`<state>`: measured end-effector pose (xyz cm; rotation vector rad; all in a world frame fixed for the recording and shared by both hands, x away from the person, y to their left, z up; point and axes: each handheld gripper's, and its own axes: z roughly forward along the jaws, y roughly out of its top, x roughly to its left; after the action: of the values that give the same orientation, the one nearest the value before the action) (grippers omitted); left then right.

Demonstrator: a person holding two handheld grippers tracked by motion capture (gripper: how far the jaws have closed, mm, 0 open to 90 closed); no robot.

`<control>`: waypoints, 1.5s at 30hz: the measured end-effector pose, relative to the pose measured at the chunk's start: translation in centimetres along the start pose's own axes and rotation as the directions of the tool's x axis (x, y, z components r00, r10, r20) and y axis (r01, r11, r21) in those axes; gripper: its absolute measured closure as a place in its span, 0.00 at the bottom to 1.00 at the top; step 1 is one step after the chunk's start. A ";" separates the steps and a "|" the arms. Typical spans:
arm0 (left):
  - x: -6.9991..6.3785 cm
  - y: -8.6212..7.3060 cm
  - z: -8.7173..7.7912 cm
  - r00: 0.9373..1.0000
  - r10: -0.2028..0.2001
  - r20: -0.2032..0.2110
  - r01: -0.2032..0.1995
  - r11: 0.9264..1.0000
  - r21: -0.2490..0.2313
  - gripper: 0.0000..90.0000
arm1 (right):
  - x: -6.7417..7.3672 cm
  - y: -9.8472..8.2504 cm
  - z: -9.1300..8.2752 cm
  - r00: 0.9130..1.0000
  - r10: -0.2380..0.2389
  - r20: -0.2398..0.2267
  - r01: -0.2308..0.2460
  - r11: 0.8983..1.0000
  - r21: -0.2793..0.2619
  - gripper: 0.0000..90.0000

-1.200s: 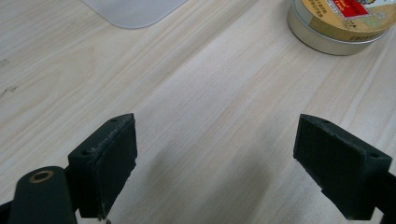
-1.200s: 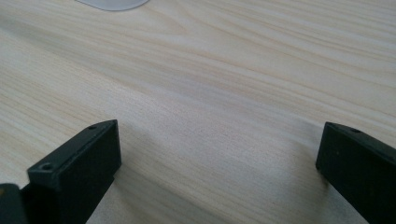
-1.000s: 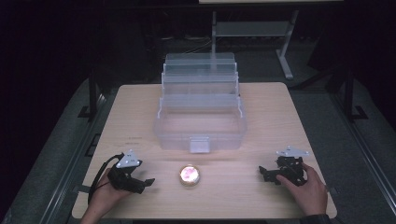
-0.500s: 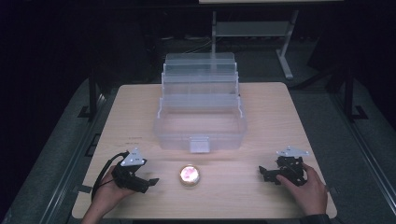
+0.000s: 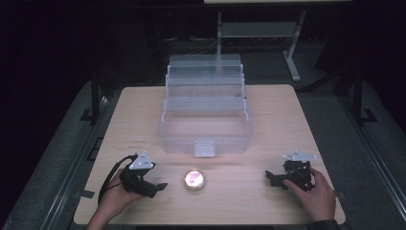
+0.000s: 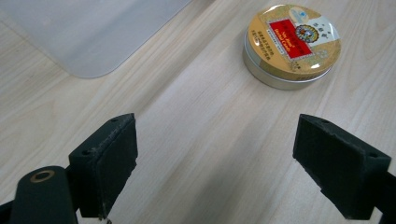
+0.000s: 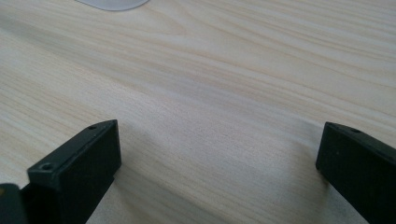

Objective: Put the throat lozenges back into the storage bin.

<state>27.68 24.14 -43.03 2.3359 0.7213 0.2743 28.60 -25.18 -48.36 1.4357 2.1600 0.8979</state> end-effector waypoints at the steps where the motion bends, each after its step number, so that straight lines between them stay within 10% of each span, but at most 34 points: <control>1: -0.1 0.2 0.1 1.000 0.003 0.004 -0.003 1.000 0.000 0.15 | 0.0 0.0 0.0 1.000 0.000 0.000 0.000 1.000 0.000 0.00; 45: -1.9 4.0 2.1 0.994 0.072 0.079 -0.073 0.997 0.009 0.15 | 0.0 0.0 0.0 1.000 0.000 0.000 0.000 1.000 0.000 0.00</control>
<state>28.56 19.40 -42.04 2.3737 0.6023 0.2096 28.60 -25.18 -48.37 1.4357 2.1600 0.8976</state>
